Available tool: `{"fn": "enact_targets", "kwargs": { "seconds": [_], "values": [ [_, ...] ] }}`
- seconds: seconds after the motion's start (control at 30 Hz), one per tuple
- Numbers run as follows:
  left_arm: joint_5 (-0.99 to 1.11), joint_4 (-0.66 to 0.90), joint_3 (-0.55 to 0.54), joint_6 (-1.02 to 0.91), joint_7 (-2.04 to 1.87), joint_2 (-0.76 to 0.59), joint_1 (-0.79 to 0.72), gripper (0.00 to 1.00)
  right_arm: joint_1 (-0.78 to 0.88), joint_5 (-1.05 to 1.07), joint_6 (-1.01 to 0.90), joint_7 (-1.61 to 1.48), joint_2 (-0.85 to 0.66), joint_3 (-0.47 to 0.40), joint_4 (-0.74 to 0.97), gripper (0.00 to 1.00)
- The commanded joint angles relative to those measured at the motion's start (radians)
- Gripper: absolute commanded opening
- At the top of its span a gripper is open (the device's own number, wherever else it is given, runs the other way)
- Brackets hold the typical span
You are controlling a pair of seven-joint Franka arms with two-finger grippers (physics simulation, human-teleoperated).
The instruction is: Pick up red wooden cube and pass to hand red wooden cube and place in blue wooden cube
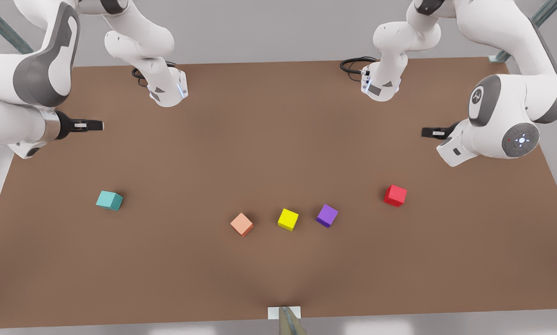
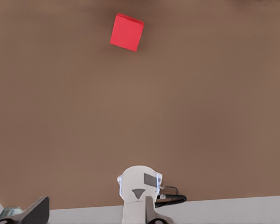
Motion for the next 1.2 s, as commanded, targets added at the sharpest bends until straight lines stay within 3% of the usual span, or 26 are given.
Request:
{"fn": "enact_targets", "kwargs": {
  "seconds": [0.0, 0.1, 0.17, 0.23, 0.33, 0.4, 0.5, 1.07, 1.17],
  "values": [
    [0.011, -0.007, 0.007, 0.365, 0.059, 0.001, 0.003, 1.00, -0.001, 0.009, 0.327, -0.073, -0.002, -0.004, -0.003, 1.00],
    [0.012, -0.013, 0.009, 0.387, 0.059, 0.042, 0.003, 1.00, 0.004, 0.006, 0.327, -0.073, -0.002, -0.002, -0.006, 1.00],
    [0.011, -0.050, 0.016, 0.600, 0.059, 0.214, 0.002, 1.00, 0.004, 0.006, 0.328, -0.073, 0.000, -0.002, -0.006, 1.00],
    [0.011, -0.214, 0.026, 0.858, 0.059, 0.229, -0.003, 1.00, 0.004, 0.006, 0.328, -0.073, 0.000, -0.002, -0.006, 1.00],
    [0.012, -0.357, 0.038, 1.039, 0.235, 0.239, -0.038, 1.00, 0.004, 0.004, 0.328, -0.072, 0.000, -0.002, -0.007, 1.00],
    [0.012, -0.387, 0.052, 1.045, 0.526, 0.240, -0.035, 1.00, 0.005, 0.003, 0.328, -0.070, 0.000, -0.002, -0.009, 1.00],
    [0.022, -0.420, 0.053, 1.045, 0.574, 0.239, -0.035, 1.00, 0.005, 0.003, 0.327, -0.061, 0.000, -0.002, -0.009, 1.00],
    [0.015, -0.536, 0.053, 1.131, 0.562, 0.274, -0.040, 1.00, 0.007, -0.005, 0.316, -0.073, 0.000, -0.002, -0.026, 1.00],
    [0.015, -0.541, 0.053, 1.125, 0.376, 0.274, -0.047, 1.00, 0.007, -0.005, 0.318, -0.073, 0.000, -0.002, -0.026, 1.00]
  ]
}}
